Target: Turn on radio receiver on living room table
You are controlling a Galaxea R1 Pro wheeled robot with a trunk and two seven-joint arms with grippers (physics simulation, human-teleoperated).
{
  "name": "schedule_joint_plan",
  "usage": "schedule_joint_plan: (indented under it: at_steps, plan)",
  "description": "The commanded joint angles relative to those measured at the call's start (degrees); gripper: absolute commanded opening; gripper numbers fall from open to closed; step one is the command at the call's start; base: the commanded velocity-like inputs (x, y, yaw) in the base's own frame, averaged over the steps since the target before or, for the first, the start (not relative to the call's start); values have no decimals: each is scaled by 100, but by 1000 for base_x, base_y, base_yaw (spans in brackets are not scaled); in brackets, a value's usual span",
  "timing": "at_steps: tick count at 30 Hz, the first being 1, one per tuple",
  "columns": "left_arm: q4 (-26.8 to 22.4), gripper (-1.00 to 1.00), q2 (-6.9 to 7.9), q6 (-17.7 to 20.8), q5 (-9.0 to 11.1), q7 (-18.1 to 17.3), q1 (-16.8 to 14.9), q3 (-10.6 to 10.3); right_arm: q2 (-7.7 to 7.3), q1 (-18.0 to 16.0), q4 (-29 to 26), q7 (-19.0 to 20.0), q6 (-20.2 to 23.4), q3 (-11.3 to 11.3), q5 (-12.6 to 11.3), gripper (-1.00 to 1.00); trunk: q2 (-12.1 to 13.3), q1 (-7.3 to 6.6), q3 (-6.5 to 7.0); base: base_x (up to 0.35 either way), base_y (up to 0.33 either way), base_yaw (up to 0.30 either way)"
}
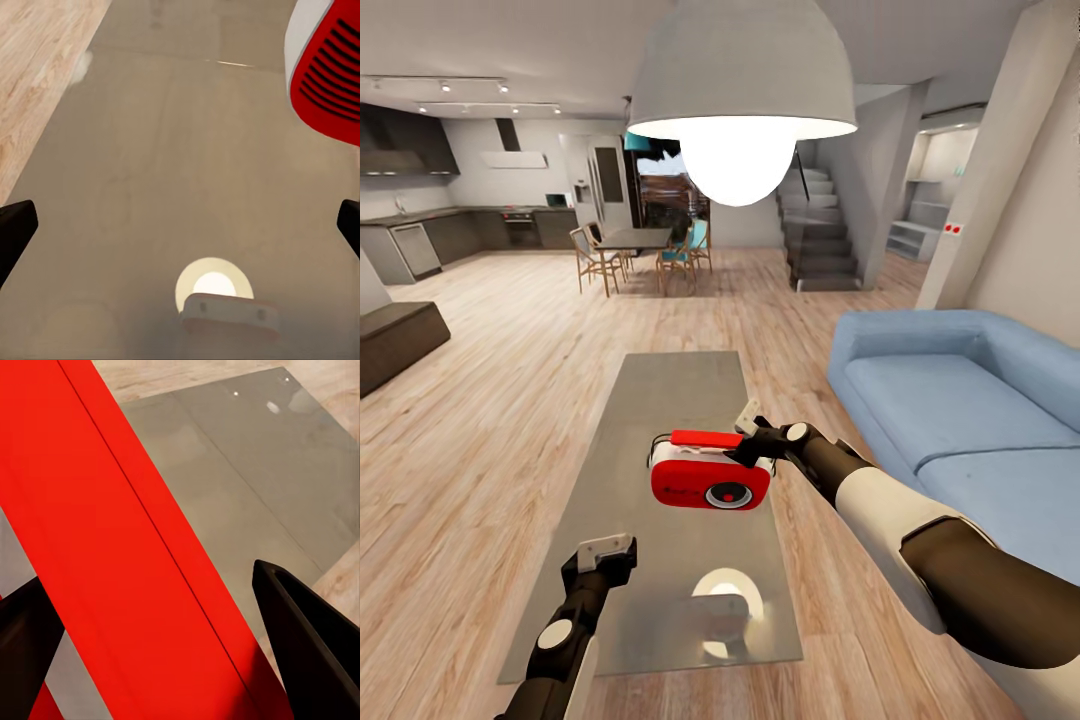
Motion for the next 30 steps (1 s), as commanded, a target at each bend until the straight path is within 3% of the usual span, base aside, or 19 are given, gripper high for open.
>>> schedule_joint_plan:
  at_steps: [1,4,30]
  plan:
    - [0,100,0,0,1,0,0,0,1,-1,-4,5,2,-26,-32,-100,0,0,9,0,0,0]
    - [0,100,0,0,1,0,0,0,1,-1,-4,5,2,-21,-31,-100,0,0,16,0,0,0]
    - [0,100,0,0,-7,0,0,0,1,-1,-4,-26,2,-18,-24,-100,1043,-571,486,0,0,0]
